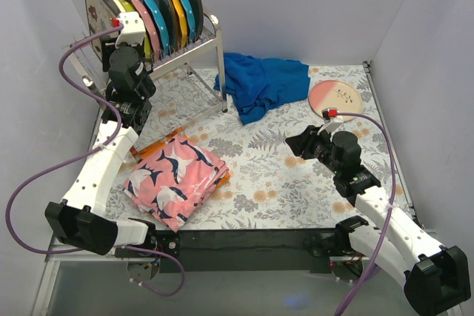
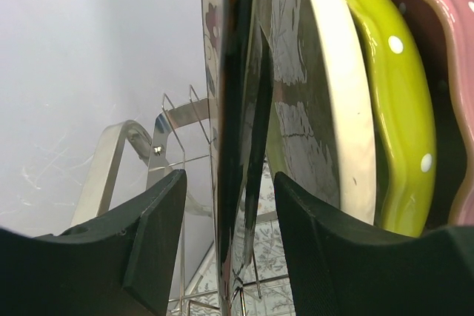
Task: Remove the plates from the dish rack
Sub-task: Unload the plate from the dish rack.
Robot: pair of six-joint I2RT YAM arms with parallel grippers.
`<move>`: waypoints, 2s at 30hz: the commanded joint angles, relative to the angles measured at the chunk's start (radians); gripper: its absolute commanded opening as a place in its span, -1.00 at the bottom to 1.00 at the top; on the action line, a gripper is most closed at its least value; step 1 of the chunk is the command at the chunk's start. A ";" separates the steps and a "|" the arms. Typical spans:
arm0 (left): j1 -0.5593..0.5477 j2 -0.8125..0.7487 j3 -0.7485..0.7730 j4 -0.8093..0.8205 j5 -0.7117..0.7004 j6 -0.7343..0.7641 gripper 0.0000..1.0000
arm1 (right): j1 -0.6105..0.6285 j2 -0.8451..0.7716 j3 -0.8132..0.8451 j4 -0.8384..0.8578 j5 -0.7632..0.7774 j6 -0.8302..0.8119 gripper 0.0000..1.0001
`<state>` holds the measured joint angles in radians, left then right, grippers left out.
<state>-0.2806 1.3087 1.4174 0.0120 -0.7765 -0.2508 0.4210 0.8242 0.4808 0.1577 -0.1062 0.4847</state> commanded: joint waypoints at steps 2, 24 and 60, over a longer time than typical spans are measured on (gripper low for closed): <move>0.009 -0.022 -0.032 0.045 0.088 0.012 -0.02 | 0.005 -0.014 0.002 0.016 0.025 -0.021 -0.14; 0.054 0.008 -0.035 0.055 0.138 0.016 -0.07 | 0.010 0.009 0.010 0.017 0.034 -0.023 -0.15; 0.055 -0.011 0.098 0.031 0.327 0.004 -1.00 | 0.018 0.012 0.013 0.017 0.054 -0.028 -0.15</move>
<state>-0.2169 1.3212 1.4357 -0.0025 -0.6121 -0.2279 0.4294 0.8330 0.4812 0.1562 -0.0727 0.4709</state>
